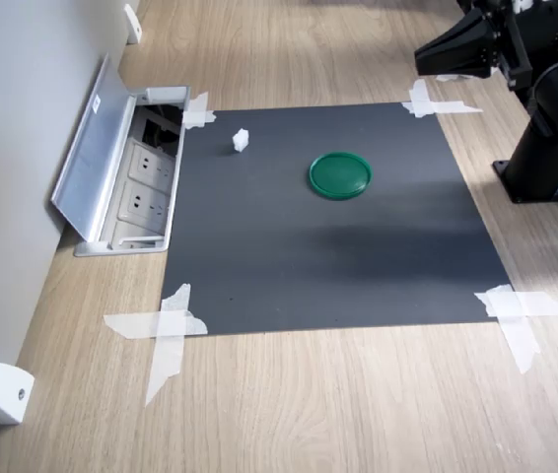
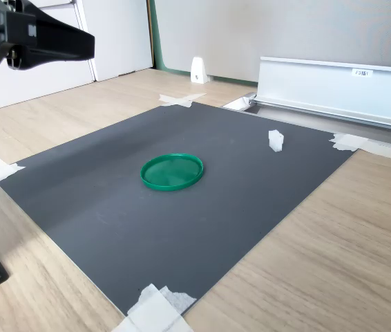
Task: Grasp a white terminal and put it on the green lid.
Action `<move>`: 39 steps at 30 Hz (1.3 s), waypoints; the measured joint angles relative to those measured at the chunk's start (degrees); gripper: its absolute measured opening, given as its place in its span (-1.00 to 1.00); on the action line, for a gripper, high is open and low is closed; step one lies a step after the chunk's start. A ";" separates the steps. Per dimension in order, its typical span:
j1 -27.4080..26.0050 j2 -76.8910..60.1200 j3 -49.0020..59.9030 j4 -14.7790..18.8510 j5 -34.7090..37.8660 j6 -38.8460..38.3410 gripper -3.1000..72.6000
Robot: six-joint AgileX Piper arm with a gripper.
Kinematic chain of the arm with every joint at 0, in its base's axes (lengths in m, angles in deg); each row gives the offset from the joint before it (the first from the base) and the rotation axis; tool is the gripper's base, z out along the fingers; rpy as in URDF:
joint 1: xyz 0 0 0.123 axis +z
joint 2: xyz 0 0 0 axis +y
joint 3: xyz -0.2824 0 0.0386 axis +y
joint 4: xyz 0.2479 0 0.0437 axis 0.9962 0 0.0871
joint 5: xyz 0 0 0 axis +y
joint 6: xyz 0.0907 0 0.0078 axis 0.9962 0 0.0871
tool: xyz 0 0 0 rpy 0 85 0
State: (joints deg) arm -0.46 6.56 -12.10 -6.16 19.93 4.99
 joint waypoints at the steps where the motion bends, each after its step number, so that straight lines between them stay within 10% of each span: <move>1: 0.00 0.00 0.00 0.00 0.00 0.00 -0.94; 18: 0.07 21.39 -13.98 -0.27 10.30 -1.11 -0.94; 30: -0.03 43.86 -30.83 -9.78 12.00 -3.27 -0.94; 39: -9.61 59.73 -43.58 -1.74 16.56 -26.09 -0.94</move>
State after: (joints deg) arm -10.07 66.29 -55.69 -7.90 36.49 -21.09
